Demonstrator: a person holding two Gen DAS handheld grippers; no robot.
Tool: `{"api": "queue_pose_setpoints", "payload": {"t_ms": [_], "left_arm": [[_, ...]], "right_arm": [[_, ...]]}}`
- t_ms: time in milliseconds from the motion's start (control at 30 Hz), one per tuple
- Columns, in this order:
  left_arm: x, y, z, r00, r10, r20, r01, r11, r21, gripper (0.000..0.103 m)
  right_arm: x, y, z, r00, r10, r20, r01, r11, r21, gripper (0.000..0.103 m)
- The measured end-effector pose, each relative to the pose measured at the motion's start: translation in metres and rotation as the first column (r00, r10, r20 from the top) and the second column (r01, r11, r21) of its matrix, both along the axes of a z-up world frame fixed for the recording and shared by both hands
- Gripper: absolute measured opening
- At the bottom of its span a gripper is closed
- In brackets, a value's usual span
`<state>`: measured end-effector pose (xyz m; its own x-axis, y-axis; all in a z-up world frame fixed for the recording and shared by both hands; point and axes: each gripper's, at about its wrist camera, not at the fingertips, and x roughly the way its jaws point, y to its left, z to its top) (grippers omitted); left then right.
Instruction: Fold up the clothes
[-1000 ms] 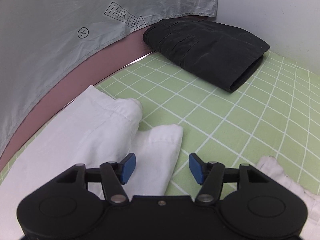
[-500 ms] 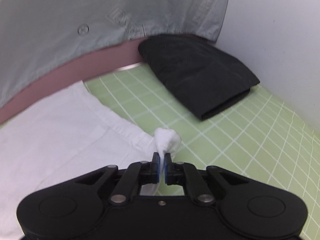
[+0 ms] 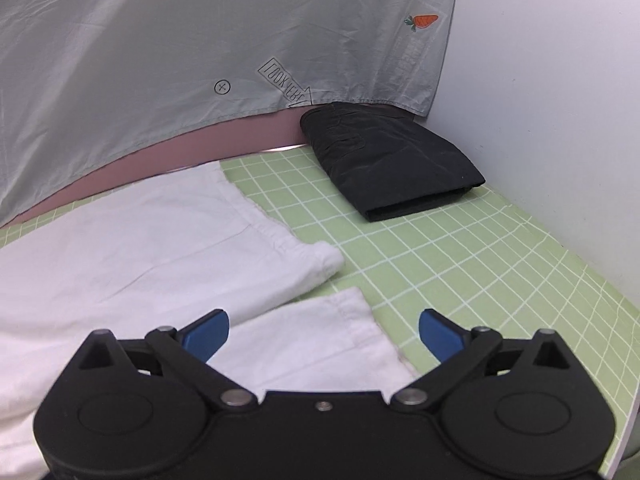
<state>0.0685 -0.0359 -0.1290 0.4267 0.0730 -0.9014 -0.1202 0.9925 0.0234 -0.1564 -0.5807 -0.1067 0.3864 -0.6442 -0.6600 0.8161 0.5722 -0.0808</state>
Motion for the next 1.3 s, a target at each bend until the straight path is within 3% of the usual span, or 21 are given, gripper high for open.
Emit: {"api": "queue_pose_setpoints", "payload": {"t_ms": [267, 600, 967, 1300], "left_arm": [[-0.081, 0.002, -0.022, 0.997, -0.013, -0.072, 0.013, 1.0, 0.007, 0.103], [-0.139, -0.023, -0.028, 0.995, -0.025, -0.095, 0.025, 1.0, 0.002, 0.103], [-0.152, -0.035, -0.019, 0.996, -0.055, -0.075, 0.055, 0.998, 0.003, 0.103], [-0.139, 0.016, -0.007, 0.998, 0.035, -0.047, -0.036, 0.999, -0.002, 0.103]], "right_arm": [[-0.078, 0.034, -0.02, 1.0, -0.004, -0.019, 0.006, 0.996, 0.085, 0.103], [-0.15, 0.025, -0.046, 0.994, -0.064, -0.086, 0.075, 0.989, 0.127, 0.103], [-0.158, 0.042, -0.067, 1.0, -0.017, -0.022, 0.022, 0.96, 0.278, 0.103], [-0.151, 0.08, -0.064, 0.999, -0.01, 0.035, -0.003, 0.934, 0.357, 0.103]]}}
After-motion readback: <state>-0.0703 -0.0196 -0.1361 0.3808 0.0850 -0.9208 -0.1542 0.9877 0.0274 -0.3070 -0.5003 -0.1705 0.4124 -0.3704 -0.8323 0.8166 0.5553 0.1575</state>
